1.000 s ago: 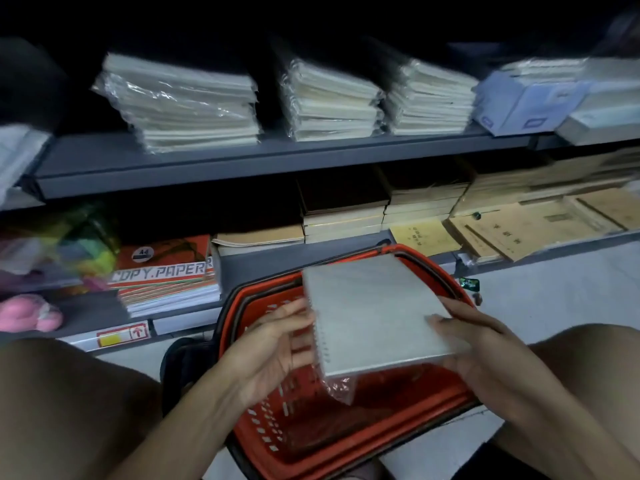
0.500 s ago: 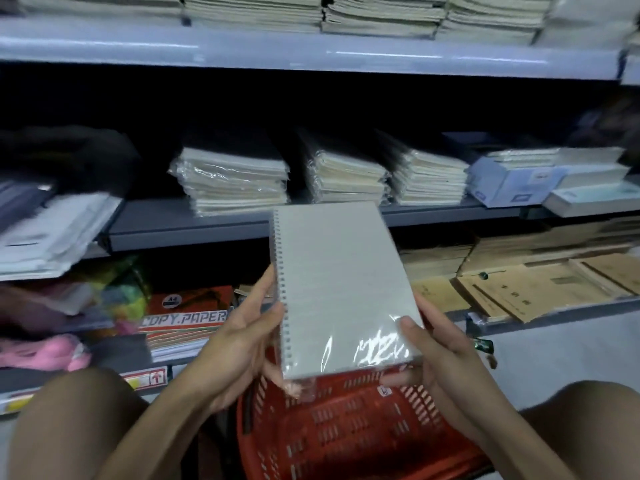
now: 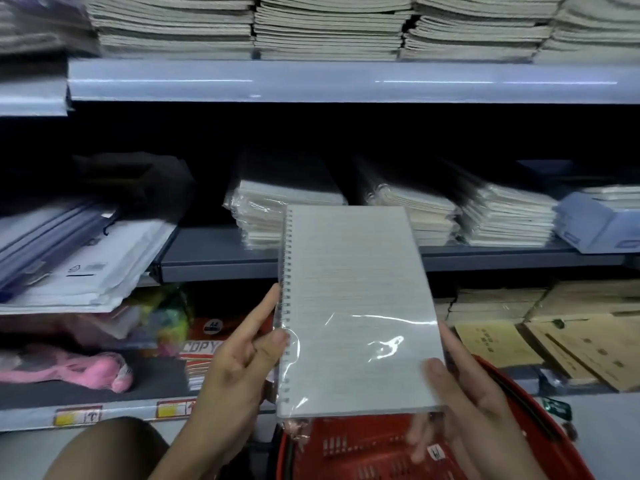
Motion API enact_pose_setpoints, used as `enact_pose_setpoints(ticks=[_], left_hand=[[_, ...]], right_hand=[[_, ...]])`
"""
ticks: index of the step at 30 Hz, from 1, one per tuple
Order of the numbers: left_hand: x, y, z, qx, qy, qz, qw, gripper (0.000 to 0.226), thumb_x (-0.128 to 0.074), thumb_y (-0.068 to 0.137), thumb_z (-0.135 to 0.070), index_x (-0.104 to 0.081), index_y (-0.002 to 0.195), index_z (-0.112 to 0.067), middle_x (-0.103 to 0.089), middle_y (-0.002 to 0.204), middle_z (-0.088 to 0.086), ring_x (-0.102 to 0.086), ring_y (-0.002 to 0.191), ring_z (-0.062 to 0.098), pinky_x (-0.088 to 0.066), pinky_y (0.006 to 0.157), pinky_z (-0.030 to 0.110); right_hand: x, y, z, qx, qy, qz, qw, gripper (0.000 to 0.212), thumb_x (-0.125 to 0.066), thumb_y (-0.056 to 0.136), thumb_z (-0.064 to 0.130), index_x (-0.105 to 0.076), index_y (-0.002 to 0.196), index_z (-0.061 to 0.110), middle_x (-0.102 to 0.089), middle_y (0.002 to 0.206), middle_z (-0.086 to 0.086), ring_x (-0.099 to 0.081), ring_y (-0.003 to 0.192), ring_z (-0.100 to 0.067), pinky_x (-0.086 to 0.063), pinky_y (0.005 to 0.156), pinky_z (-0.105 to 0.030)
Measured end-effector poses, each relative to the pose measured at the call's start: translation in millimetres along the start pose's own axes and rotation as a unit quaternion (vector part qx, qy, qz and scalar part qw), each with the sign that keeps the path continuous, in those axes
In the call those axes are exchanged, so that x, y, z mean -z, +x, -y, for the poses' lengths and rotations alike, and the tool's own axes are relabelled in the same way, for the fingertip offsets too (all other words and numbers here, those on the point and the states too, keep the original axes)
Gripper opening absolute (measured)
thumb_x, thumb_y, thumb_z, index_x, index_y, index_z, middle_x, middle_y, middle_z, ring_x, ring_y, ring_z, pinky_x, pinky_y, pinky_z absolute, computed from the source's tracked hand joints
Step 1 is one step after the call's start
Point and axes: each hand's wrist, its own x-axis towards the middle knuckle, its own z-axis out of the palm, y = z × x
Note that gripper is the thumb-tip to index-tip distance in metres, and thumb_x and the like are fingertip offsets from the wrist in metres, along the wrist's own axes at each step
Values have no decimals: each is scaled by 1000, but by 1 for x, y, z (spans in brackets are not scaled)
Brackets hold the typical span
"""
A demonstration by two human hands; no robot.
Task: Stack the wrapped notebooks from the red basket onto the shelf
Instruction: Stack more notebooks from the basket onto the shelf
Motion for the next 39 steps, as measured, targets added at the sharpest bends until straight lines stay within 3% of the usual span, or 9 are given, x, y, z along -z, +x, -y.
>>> enact_pose_setpoints(ticks=[3, 10, 13, 17, 21, 27, 32, 35, 39], left_hand=[[11, 9, -7, -28, 8, -14, 999, 53, -55, 99, -17, -43, 148, -33, -67, 133, 2, -62, 125, 24, -48, 105, 42], [41, 67, -47, -63, 13, -80, 995, 51, -52, 95, -19, -46, 145, -28, -72, 123, 2, -69, 114, 21, -58, 89, 32], [51, 95, -65, -65, 6, -116, 991, 42, -56, 94, -21, -53, 136, -19, -74, 114, 14, -73, 96, 27, -62, 68, 33], [57, 127, -80, -95, 12, -193, 977, 31, -61, 96, -15, -56, 126, -12, -79, 88, 4, -75, 76, 12, -56, 55, 24], [52, 135, -86, -124, 22, -228, 965, 32, -61, 97, -13, -56, 128, -21, -79, 86, 2, -74, 76, 12, -57, 61, 26], [40, 80, -70, -170, 93, -266, 944, 60, -81, 72, -23, -61, 128, -30, -71, 121, -8, -74, 96, 11, -56, 77, 15], [21, 85, -43, -256, 152, -303, 905, 42, -74, 75, -16, -70, 112, -35, -71, 121, 3, -73, 89, 23, -60, 75, 22], [22, 103, -45, -259, 193, -325, 889, 34, -72, 79, -25, -69, 111, -38, -72, 119, -6, -72, 88, 8, -57, 75, 15], [31, 135, -51, -245, 222, -323, 887, 28, -72, 85, -22, -71, 113, -27, -69, 122, -8, -67, 87, -6, -48, 71, 3]], right_hand=[[-12, 23, 0, 21, -19, 12, 1000, 53, -57, 88, 17, -57, 135, 43, -75, 111, -17, -60, 43, -34, -55, 41, -35], [-57, 95, 23, 57, -52, 72, 994, 50, -52, 98, 20, -47, 143, 43, -75, 103, -21, -60, 45, -27, -53, 40, -32], [-73, 131, 32, 57, -34, 85, 994, 41, -50, 101, 22, -53, 138, 40, -76, 105, -11, -56, 45, -22, -51, 39, -29], [-89, 167, 35, 31, -22, 76, 996, 35, -52, 102, 23, -57, 135, 32, -69, 71, -7, -55, 48, -19, -48, 39, -28], [-97, 179, 37, 37, 7, 34, 999, 53, -62, 94, 24, -47, 144, 27, -71, 115, -12, -64, 59, -25, -55, 49, -30], [-81, 162, 25, 86, 38, -6, 996, 92, -93, 52, 32, -52, 129, 7, -74, 105, -22, -74, 91, -39, -62, 75, -36], [-84, 164, 16, 123, 50, -67, 989, 55, -85, 68, 19, -64, 118, 12, -75, 92, -21, -75, 78, -36, -62, 65, -31], [-89, 174, 18, 131, 25, -86, 987, 43, -74, 80, 4, -64, 119, 20, -76, 86, -18, -73, 69, -30, -61, 60, -30], [-97, 198, 21, 141, -17, -110, 984, 45, -76, 84, 15, -64, 126, 26, -73, 75, -9, -63, 60, -20, -56, 54, -29]])
